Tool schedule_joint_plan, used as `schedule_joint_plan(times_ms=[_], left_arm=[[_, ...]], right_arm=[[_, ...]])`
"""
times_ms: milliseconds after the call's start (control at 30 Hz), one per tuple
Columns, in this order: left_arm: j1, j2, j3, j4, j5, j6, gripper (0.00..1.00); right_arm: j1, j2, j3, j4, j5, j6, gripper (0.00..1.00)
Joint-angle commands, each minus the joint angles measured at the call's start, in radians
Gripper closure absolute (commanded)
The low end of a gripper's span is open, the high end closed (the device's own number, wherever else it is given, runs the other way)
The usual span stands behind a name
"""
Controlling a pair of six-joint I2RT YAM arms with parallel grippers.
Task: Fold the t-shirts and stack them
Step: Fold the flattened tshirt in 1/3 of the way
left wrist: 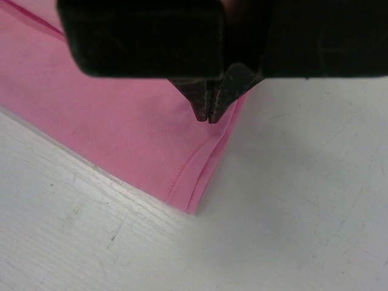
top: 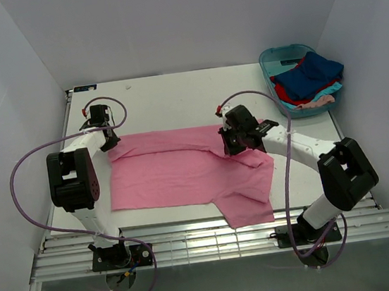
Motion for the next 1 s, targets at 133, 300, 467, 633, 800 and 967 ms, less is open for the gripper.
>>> schedule_joint_plan(times_ms=[133, 300, 467, 633, 800, 967], left_arm=[[-0.005, -0.039, 0.009, 0.003, 0.023, -0.008, 1.00], [-0.004, -0.044, 0.006, 0.003, 0.023, -0.006, 1.00], [-0.005, -0.044, 0.004, 0.001, 0.026, -0.006, 1.00], [-0.005, -0.047, 0.003, 0.001, 0.034, -0.008, 1.00], [-0.005, -0.053, 0.001, 0.003, 0.037, -0.008, 1.00], [-0.042, -0.076, -0.019, 0.009, 0.046, -0.006, 1.00]], right_arm=[[0.142, -0.030, -0.080, -0.026, -0.060, 0.089, 0.92], [0.220, -0.040, -0.039, -0.056, -0.058, 0.118, 0.89], [0.240, -0.075, 0.002, -0.114, -0.049, 0.118, 0.75], [0.240, -0.115, 0.001, -0.151, 0.032, 0.099, 0.59], [0.234, -0.148, -0.005, -0.158, 0.245, 0.113, 0.58], [0.166, -0.116, -0.011, -0.150, 0.298, 0.138, 0.65]])
